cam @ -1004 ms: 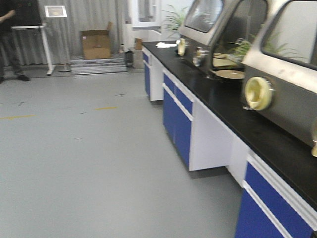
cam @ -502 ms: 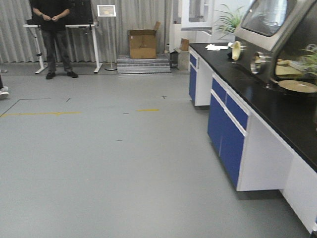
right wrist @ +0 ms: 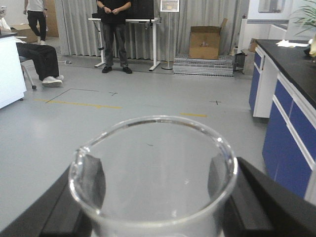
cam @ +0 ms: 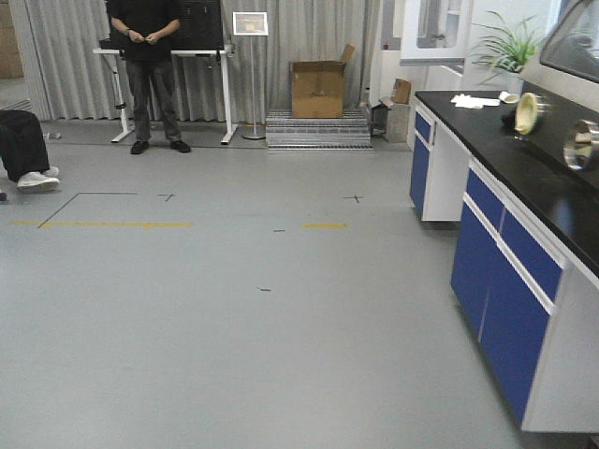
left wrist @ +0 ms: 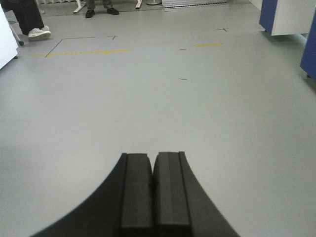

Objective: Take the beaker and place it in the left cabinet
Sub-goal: 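Drive the base away from the bench holding the beaker in the right gripper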

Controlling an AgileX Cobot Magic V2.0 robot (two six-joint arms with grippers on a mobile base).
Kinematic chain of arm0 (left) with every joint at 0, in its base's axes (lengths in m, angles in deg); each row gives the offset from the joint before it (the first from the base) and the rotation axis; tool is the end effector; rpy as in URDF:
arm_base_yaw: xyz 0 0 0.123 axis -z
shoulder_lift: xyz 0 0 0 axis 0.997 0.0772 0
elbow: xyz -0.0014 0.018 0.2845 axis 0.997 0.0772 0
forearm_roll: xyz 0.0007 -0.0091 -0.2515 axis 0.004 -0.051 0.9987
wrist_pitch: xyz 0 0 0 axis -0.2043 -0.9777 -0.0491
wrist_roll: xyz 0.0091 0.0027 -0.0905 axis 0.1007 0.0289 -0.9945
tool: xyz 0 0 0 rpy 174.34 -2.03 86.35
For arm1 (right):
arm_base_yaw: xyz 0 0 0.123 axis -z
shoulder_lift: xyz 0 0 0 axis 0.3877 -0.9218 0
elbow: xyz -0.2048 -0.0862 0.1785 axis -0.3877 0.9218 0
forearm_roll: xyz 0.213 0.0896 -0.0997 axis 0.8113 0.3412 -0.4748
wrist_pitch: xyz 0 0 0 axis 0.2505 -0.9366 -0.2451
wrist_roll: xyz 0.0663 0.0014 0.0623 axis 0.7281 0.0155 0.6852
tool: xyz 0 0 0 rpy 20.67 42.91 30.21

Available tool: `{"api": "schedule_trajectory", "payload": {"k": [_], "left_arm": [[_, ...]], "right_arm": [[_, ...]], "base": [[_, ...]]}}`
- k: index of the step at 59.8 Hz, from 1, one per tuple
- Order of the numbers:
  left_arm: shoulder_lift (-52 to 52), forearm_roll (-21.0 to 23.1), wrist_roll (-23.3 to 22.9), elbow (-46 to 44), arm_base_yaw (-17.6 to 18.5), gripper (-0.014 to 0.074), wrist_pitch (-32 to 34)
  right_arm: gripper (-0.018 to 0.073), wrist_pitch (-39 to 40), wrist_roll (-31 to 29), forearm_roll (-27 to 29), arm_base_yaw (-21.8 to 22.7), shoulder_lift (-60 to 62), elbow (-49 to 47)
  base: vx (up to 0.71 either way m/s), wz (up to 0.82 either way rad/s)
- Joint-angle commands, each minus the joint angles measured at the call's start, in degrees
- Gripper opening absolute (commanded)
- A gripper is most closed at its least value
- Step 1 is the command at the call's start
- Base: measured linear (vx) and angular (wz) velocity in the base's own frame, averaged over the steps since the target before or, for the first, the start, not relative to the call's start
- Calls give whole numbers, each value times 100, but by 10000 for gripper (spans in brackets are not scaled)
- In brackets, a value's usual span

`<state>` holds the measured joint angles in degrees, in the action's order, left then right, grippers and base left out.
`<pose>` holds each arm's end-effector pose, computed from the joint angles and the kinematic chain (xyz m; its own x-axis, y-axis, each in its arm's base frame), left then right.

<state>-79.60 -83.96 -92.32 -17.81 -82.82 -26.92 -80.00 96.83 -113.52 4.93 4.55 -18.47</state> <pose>0.0526 0.0032 0.1730 -0.2751 -0.0039 -0.9614 -0.0169 0.9999 0.0008 0.1039 0.0240 0.2747 -0.0784 -0.0148 -0.9968 -0.2112 0.9774 0.0021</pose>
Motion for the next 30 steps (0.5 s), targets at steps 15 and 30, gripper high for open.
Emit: {"api": "schedule_trajectory", "payload": {"k": [15, 30], "left_arm": [[-56, -19, -23, -89, 31, 4, 429], [-56, -19, -23, -89, 31, 4, 429]], "right_arm": [[-5, -151, -25, -112, 23, -20, -185], [-5, -151, -25, -112, 23, -20, -185]], "base": [[49, 8], [48, 0]]}}
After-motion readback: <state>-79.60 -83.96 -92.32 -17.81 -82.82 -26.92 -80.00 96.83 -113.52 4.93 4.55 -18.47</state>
